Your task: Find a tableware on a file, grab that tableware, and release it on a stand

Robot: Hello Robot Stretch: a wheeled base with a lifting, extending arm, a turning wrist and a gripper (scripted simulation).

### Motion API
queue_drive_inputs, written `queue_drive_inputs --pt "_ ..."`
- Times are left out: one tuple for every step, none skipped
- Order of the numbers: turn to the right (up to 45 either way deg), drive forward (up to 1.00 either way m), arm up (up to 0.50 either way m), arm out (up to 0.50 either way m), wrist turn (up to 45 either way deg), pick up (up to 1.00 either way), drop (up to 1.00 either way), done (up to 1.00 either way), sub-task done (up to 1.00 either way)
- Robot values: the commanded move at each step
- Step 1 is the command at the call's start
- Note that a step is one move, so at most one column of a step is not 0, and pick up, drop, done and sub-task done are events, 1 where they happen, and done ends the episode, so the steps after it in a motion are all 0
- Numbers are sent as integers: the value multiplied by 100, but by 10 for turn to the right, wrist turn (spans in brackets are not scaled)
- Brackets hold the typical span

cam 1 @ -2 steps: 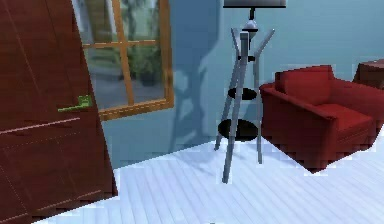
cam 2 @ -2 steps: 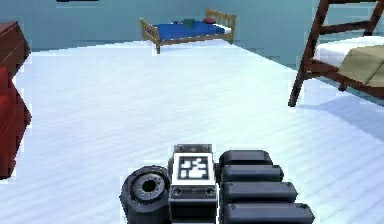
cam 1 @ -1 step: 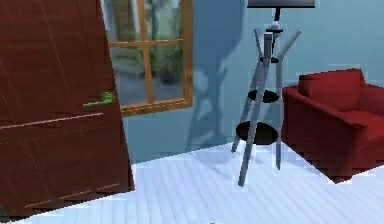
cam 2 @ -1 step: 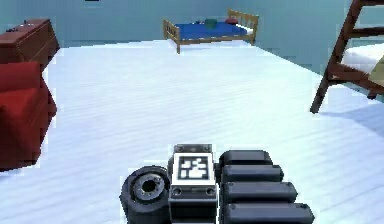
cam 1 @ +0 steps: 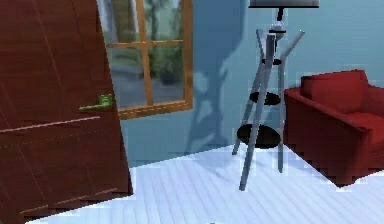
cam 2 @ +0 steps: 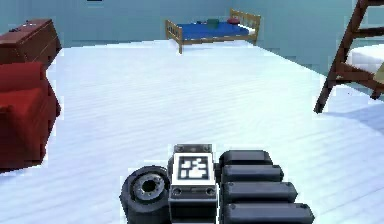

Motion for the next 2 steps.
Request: queue_drive_inputs --pt "-450 0 0 0 0 0 0 0 0" --pt "-90 0 0 0 0 0 0 0 0"
